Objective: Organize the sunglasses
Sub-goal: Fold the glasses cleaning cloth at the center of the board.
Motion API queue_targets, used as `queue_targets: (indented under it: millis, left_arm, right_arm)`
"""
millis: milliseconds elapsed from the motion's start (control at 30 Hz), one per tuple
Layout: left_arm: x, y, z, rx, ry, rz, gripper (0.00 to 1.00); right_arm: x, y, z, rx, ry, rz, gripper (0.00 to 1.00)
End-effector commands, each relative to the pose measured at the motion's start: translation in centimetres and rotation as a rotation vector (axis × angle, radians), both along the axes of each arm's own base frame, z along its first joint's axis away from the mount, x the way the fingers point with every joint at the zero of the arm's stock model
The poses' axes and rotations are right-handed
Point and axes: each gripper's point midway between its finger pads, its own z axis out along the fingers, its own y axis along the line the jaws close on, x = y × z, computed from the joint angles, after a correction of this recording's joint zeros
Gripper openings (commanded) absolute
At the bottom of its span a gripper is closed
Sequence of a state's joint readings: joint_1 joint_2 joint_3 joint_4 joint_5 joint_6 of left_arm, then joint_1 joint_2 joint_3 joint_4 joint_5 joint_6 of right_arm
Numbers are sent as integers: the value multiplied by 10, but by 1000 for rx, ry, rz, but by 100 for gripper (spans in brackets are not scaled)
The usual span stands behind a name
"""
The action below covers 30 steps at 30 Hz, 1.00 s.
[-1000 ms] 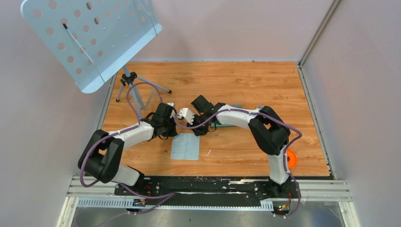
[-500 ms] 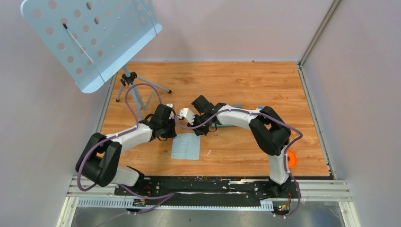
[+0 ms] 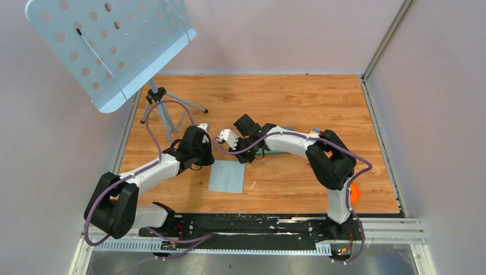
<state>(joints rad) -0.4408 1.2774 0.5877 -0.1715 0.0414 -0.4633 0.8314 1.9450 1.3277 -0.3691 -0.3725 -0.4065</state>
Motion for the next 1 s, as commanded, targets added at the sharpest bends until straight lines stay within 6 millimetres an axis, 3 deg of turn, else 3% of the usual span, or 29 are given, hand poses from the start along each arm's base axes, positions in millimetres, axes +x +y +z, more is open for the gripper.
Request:
queue_targets:
  millis: [0,267,733,967]
  left_arm:
    - [0,3,0,6,-10,1,0]
    - [-4,5,4,-6,-20,7,0]
    - [-29,9,15,-33,17,-2,0]
    - [-37,10,7,-36,43,-3,0]
  right_arm:
    - [-14,-6,15,-6,23,-8,0]
    - [-31,-5,23,-11,48,10,0]
    - [-54,0,30,10,105,25,0]
    - [-67,0,30,11,156,24,0]
